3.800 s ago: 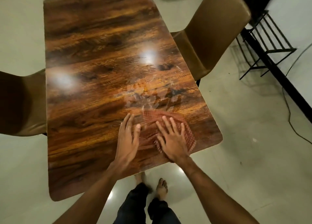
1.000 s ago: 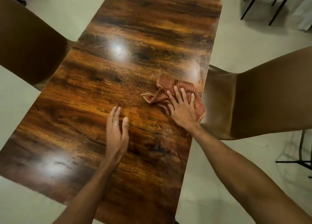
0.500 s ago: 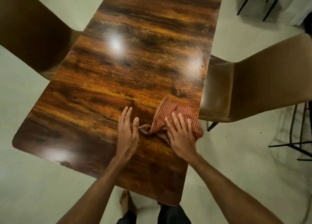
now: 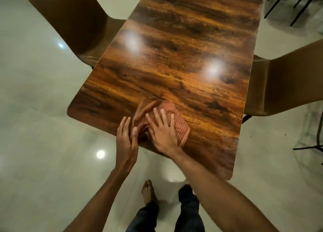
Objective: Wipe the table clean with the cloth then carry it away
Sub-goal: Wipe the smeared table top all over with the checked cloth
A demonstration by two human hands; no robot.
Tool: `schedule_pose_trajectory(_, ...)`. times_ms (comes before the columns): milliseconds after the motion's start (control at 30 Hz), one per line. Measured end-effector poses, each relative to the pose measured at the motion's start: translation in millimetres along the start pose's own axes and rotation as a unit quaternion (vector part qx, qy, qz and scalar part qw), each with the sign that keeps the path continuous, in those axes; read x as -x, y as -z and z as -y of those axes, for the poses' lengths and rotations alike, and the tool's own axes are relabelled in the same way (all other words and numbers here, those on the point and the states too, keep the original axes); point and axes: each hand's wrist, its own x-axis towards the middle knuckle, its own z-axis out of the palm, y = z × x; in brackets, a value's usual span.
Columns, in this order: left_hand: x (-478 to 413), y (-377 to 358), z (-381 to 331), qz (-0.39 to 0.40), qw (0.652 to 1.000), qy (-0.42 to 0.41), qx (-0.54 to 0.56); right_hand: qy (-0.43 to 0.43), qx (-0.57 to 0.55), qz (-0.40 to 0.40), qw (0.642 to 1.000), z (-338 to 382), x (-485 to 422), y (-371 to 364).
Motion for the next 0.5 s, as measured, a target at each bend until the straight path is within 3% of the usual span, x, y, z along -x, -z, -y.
schedule_pose_trajectory(100,8,24,18,-0.025,1.0,0.011,0.004,0.027,-0.008,-0.014,1.0,-5,31,-13)
schedule_pose_trajectory(200,16,40,29,-0.038,0.999,0.012,0.011,-0.114,-0.015,-0.026,0.993,-56,68,-11)
schedule_pose_trajectory(300,24,48,32,-0.045,0.998,0.022,0.025,-0.224,-0.038,-0.043,0.973,-47,92,-13)
schedule_pose_trajectory(433,36,39,22,-0.027,0.999,0.011,0.03,-0.117,-0.052,-0.037,0.991,22,86,-33)
schedule_pose_trajectory(500,41,29,13,-0.013,0.999,0.004,0.031,-0.089,-0.058,-0.035,0.994,21,95,-37)
